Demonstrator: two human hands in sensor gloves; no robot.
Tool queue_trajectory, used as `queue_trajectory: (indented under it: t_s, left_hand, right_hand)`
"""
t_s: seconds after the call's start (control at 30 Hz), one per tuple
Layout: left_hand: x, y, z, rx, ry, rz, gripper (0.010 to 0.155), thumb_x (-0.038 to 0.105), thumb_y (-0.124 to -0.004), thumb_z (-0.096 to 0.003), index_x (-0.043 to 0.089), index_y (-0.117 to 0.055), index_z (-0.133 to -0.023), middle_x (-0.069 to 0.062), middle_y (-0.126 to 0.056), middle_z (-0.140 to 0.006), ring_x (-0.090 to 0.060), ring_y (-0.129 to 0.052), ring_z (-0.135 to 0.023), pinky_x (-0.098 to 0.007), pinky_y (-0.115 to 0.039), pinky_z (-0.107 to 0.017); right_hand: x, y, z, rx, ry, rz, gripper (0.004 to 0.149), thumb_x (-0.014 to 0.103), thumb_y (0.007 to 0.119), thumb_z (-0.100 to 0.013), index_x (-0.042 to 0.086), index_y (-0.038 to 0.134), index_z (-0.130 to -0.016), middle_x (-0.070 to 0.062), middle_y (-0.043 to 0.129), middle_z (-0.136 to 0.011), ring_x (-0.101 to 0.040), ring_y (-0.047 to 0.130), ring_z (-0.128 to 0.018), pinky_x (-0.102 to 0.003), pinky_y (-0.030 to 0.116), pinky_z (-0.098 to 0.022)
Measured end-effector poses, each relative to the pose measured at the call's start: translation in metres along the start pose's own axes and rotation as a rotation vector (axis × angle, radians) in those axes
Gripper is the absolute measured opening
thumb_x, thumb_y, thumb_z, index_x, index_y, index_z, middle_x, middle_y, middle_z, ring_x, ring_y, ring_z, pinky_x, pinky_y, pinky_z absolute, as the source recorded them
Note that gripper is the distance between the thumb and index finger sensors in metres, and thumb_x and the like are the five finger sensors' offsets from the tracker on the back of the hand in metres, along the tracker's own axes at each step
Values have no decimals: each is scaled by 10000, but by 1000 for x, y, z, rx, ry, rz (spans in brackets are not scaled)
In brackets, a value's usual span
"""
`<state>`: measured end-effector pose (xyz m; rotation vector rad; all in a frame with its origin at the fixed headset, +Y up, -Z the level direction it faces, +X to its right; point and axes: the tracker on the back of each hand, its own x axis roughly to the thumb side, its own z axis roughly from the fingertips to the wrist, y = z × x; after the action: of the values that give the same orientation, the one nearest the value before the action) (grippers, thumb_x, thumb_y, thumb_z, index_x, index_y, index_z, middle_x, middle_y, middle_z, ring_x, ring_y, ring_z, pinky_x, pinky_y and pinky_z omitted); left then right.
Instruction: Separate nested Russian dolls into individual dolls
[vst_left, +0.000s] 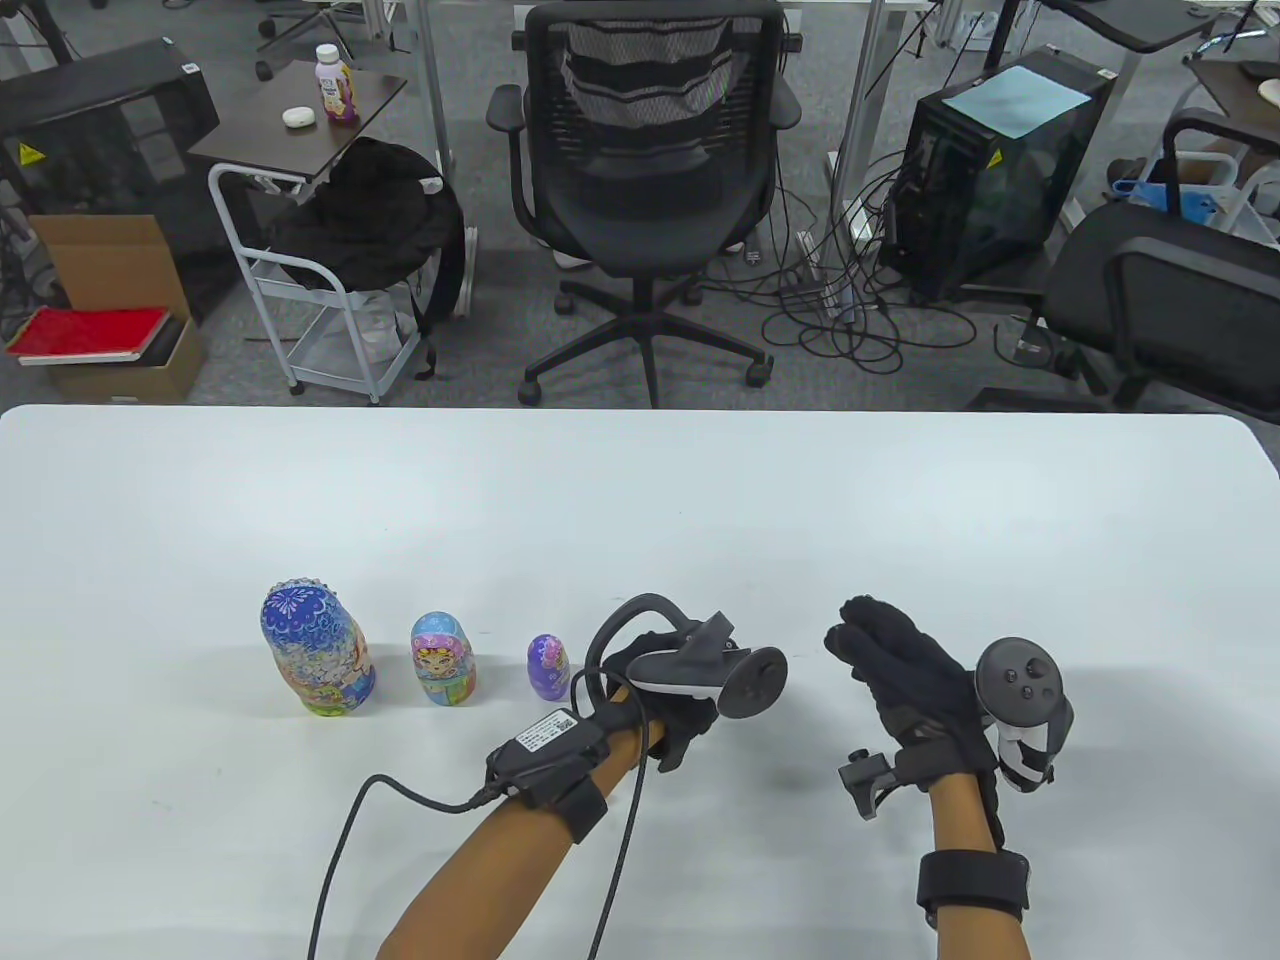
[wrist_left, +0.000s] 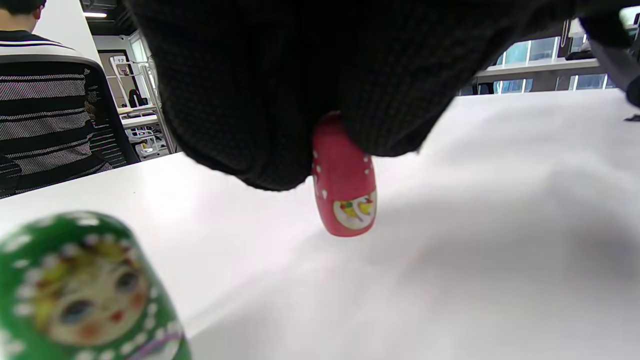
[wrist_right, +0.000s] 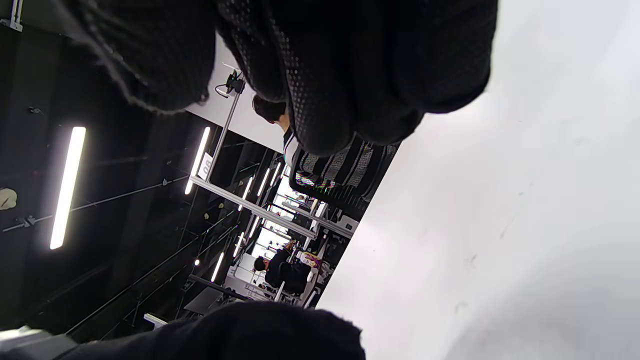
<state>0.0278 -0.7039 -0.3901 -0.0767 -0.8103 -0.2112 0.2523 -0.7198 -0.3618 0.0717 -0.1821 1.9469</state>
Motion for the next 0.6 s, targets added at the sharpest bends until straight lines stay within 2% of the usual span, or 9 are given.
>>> queue_trajectory:
  t_s: [0.5, 0.6]
  left_hand:
    - [-6, -19, -16, -59, 27, 7, 440, 314, -865, -510, 277, -785, -942, -36, -928, -931, -210, -1046, -743, -330, -947, -552]
    - [-4, -18, -16, -104, 25, -18, 479, 365, -854, -517, 280, -755, -978, -75, -886, -982, -268, -1003, -796, -375, -909, -583]
  right_hand:
    - [-1, 4, -2, 26, 5, 21, 632, 450, 836, -487, 56, 748, -974, -218, 984, -787, -440, 928, -718, -504, 816, -528]
    - [0, 3, -2, 28, 7, 19, 632, 451, 836, -487, 58, 747, -974, -218, 982, -791, -441, 926, -720, -505, 814, -530]
